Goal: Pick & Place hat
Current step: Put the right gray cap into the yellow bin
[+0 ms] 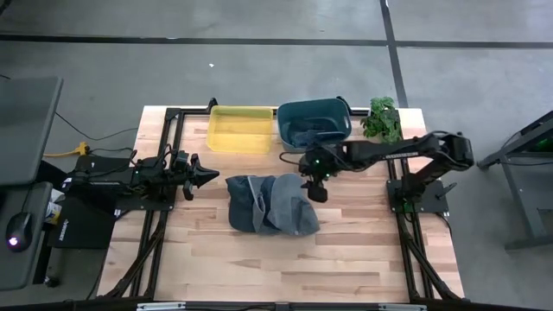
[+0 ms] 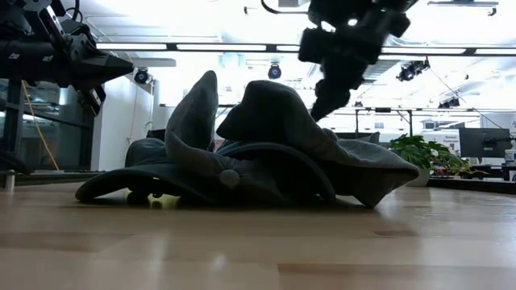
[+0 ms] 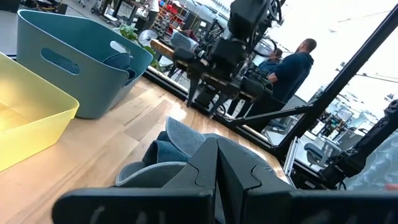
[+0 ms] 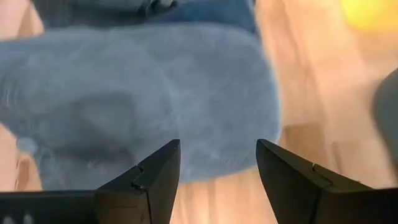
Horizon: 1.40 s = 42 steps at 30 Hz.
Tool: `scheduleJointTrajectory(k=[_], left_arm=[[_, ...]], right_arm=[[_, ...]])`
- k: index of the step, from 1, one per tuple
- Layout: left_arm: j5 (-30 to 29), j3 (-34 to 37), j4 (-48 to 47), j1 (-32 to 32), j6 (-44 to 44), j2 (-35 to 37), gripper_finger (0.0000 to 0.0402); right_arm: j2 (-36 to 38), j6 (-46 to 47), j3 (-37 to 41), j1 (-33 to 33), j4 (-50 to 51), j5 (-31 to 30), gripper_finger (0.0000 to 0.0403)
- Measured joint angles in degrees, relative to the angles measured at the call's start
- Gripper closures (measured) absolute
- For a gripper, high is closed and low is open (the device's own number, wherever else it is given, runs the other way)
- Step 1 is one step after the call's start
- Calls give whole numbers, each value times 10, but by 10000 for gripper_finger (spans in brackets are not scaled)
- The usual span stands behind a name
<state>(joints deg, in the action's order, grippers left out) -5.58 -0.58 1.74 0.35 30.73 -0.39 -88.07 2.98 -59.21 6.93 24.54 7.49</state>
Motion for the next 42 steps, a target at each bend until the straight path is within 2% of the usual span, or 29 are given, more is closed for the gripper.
scheduleJointTrajectory(k=[9, 16, 29, 42], left_arm=[[0, 0, 0, 0, 0, 0, 401], [0, 0, 0, 0, 0, 0, 401], [0, 0, 0, 0, 0, 0, 401], [0, 0, 0, 0, 0, 0, 401]], right_arm=[[-81, -84, -95, 37, 68, 0, 198], [-116, -133, -144, 70, 125, 75, 198], [-158, -191, -158, 97, 130, 136, 198], [-162, -230, -158, 101, 125, 181, 198]])
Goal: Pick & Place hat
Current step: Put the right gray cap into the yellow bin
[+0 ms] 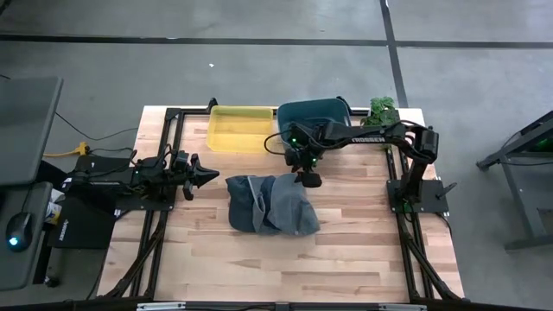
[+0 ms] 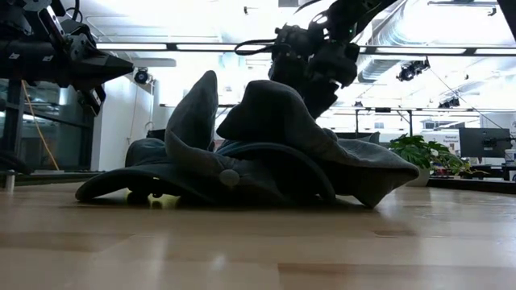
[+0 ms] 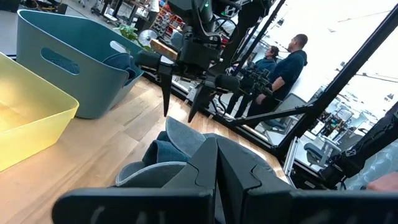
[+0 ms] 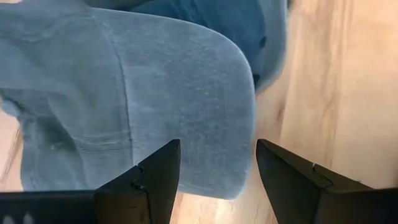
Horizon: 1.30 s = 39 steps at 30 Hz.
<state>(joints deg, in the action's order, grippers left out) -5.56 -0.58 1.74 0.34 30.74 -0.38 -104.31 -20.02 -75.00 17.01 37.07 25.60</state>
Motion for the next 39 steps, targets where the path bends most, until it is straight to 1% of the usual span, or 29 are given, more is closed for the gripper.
scheduleJointTrajectory(k=[8, 13, 16, 20, 25, 33, 35, 39], left_arm=[[0, 0, 0, 0, 0, 0, 401], [-1, 0, 0, 0, 0, 0, 401], [0, 0, 0, 0, 0, 0, 401], [1, 0, 0, 0, 0, 0, 401], [1, 0, 0, 0, 0, 0, 401], [1, 0, 0, 0, 0, 0, 401], [0, 0, 0, 0, 0, 0, 401], [0, 0, -1, 0, 0, 0, 401]], right_arm=[[-25, -6, 1, 3, -13, 18, 198], [-25, -8, 1, 0, -8, 23, 200], [-24, -5, 1, -1, 1, 35, 208], [-23, 12, 1, -1, 8, 48, 238], [-19, 20, 1, -2, 17, 50, 292], [10, 43, 1, -2, 22, 55, 383], [16, 50, 1, -2, 26, 60, 394], [21, 68, 1, -3, 30, 58, 393]])
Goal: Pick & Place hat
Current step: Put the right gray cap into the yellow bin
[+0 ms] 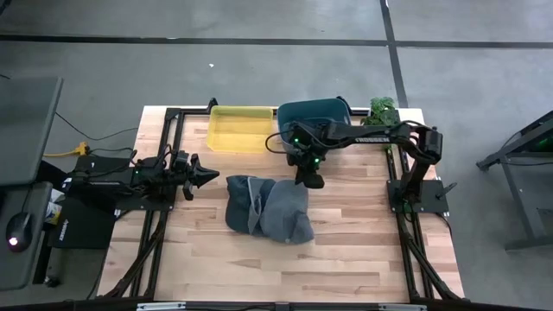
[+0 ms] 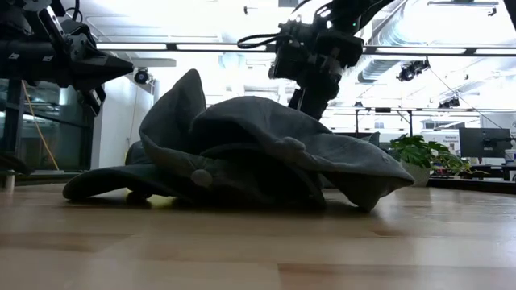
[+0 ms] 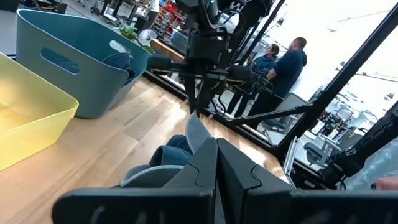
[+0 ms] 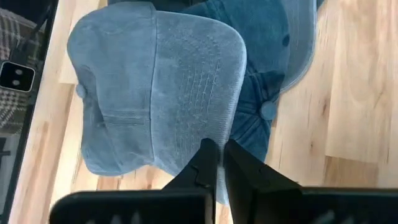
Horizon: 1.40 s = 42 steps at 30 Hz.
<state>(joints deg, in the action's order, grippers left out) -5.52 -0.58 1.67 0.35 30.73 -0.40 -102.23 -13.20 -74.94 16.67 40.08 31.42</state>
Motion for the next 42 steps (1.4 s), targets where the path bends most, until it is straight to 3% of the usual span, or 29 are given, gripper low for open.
scheduleJointTrajectory(k=[22, 42], left_arm=[[0, 0, 0, 0, 0, 0, 401], [0, 0, 0, 0, 0, 0, 401]], right_arm=[[95, 52, 0, -33, 40, 15, 403], [209, 71, 0, -83, 50, -63, 402]])
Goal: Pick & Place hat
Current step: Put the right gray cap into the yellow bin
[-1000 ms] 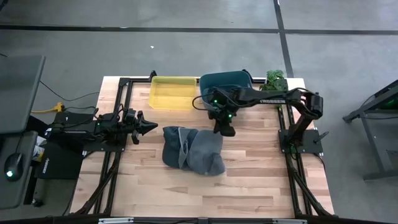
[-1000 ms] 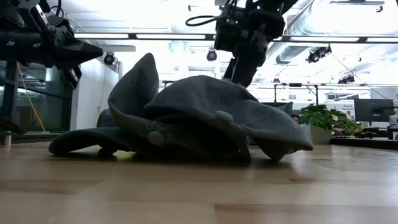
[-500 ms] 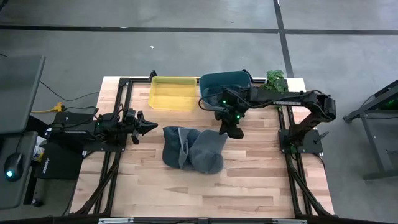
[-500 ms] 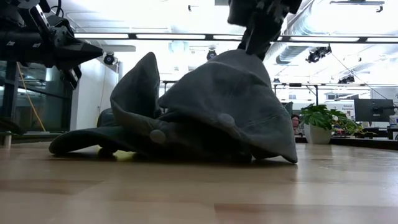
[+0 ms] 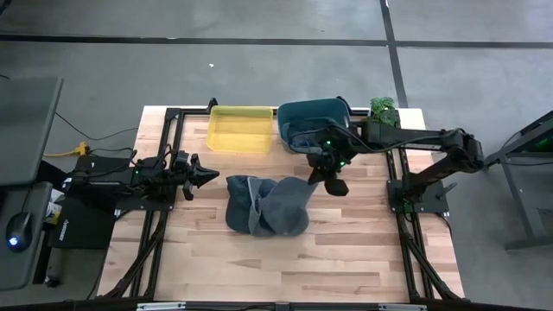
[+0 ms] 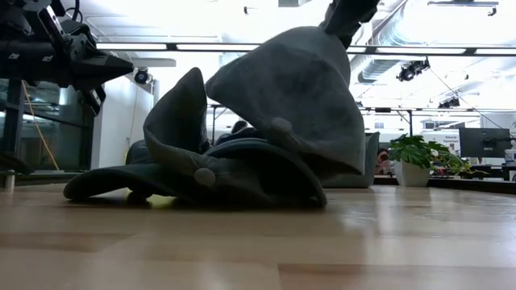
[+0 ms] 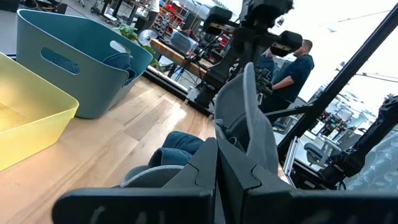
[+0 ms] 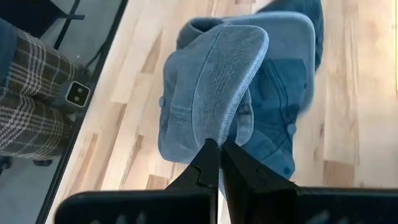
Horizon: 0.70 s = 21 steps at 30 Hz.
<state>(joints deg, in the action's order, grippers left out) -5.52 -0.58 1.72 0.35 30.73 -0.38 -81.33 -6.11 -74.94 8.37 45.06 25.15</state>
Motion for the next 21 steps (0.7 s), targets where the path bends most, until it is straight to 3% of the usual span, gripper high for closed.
scheduleJointTrajectory(k=[14, 21], left_arm=[[0, 0, 0, 0, 0, 0, 401], [0, 0, 0, 0, 0, 0, 401]], right_arm=[[35, 3, 0, -9, -15, -39, 402], [46, -1, 0, -9, -71, -58, 402]])
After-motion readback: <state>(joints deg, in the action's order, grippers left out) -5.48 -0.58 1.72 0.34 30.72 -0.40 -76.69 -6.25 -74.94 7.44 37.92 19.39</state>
